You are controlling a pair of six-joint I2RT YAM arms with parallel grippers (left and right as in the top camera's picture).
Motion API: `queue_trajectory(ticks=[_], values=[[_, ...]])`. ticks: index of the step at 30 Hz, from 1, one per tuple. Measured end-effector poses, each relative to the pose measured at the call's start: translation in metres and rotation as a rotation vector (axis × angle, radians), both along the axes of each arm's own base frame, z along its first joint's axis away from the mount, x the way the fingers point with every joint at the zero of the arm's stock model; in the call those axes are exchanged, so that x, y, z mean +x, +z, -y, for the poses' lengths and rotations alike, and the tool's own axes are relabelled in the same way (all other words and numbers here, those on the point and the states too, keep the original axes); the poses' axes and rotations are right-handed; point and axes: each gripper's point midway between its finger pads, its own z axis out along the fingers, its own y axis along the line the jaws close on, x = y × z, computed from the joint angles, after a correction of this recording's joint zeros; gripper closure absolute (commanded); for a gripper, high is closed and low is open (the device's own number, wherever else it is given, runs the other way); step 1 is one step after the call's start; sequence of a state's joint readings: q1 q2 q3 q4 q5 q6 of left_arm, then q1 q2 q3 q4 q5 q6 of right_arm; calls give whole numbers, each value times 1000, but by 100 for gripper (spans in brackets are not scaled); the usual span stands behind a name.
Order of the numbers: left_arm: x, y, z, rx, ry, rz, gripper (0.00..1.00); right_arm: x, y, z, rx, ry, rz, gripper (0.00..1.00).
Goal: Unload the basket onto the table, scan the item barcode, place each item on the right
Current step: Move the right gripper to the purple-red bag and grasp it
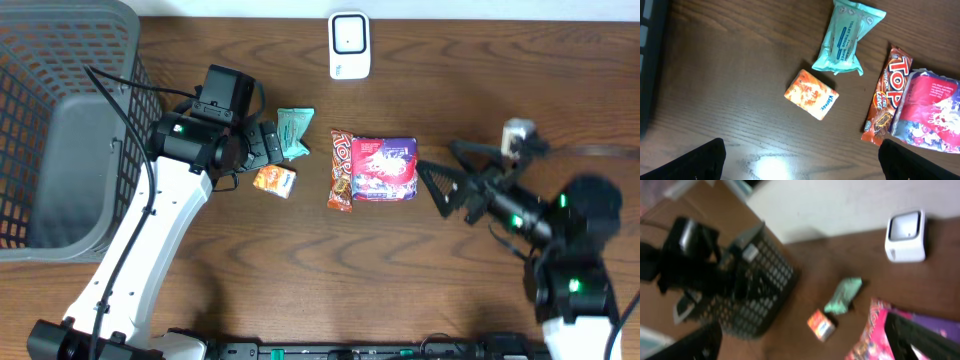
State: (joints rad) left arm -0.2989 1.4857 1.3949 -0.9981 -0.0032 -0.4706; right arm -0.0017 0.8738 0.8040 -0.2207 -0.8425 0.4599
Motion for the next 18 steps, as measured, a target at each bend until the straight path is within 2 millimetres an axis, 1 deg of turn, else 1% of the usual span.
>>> queue_trajectory(ticks=[4,8,13,16,18], values=[[0,0,0,0,0,0,2,14,-2,-4,-9,42,-71,1],[0,0,0,0,0,1,2,18,-1,-7,-10,71,-72,1],[0,0,0,0,0,0,2,12,0,-8,-51,24,-67,1],[0,0,0,0,0,0,2,2,-8,-4,-134,-84,-101,1],[0,0,0,0,0,0,2,-4,-15,6,-210,-184,-116,1]])
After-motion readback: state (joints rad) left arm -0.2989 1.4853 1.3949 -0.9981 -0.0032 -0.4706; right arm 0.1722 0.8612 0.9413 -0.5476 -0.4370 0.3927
